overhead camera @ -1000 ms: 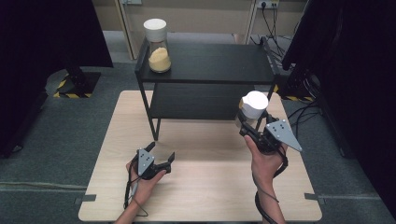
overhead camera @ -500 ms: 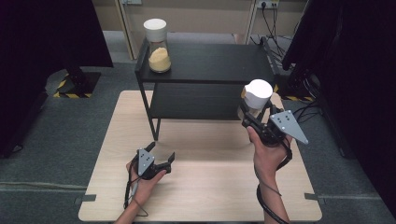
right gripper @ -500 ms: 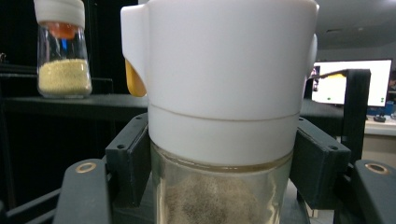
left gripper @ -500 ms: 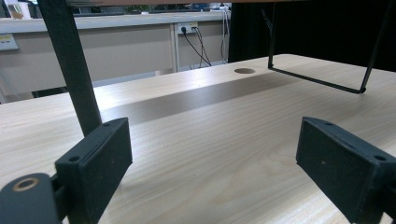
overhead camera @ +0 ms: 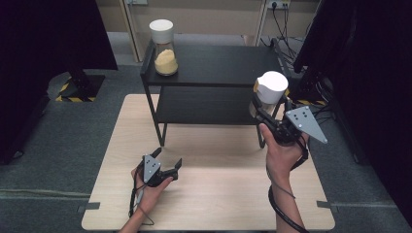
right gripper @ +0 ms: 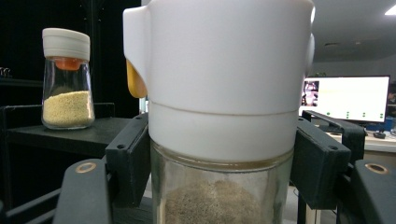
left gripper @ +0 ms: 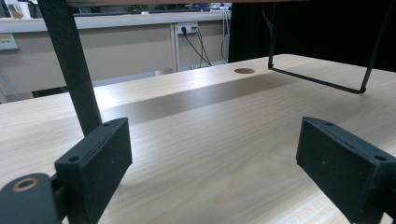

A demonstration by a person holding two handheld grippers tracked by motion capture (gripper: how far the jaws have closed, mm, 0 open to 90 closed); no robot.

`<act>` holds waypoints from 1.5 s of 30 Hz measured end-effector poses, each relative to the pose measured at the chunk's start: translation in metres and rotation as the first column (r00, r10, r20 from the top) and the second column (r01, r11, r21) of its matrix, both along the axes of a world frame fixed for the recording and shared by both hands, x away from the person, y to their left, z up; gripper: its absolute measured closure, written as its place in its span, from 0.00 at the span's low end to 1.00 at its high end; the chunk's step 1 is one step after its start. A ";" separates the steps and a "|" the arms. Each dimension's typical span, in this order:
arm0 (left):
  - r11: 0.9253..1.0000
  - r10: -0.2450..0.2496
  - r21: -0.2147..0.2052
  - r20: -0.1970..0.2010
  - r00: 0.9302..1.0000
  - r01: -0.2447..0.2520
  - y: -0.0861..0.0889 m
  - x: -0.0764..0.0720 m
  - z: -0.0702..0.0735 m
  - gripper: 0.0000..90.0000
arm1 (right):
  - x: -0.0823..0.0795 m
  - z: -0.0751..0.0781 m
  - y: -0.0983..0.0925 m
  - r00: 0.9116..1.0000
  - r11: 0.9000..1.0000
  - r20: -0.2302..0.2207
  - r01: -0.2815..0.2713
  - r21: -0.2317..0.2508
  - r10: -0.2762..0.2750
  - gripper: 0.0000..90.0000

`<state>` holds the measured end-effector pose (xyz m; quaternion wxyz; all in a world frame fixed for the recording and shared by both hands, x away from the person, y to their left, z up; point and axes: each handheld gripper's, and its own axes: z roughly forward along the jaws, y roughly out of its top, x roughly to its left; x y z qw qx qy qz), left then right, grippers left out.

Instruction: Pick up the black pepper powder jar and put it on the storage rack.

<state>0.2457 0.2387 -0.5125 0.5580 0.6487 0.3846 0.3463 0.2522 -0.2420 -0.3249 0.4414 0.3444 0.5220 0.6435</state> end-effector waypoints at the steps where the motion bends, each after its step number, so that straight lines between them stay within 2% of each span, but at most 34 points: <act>1: 1.000 0.000 0.000 0.000 1.000 0.000 0.000 0.000 0.000 0.11 | 0.000 0.001 0.000 1.000 1.000 0.002 -0.001 0.003 0.001 0.35; 28: 1.000 0.001 0.000 -0.004 1.000 -0.001 0.000 0.000 0.001 0.11 | 0.010 0.026 0.002 1.000 1.000 0.024 0.007 0.028 -0.008 0.35; 45: 1.000 0.000 -0.001 -0.005 1.000 0.000 0.000 0.000 0.001 0.11 | 0.024 0.053 0.004 0.999 0.999 0.033 0.027 0.037 -0.028 0.35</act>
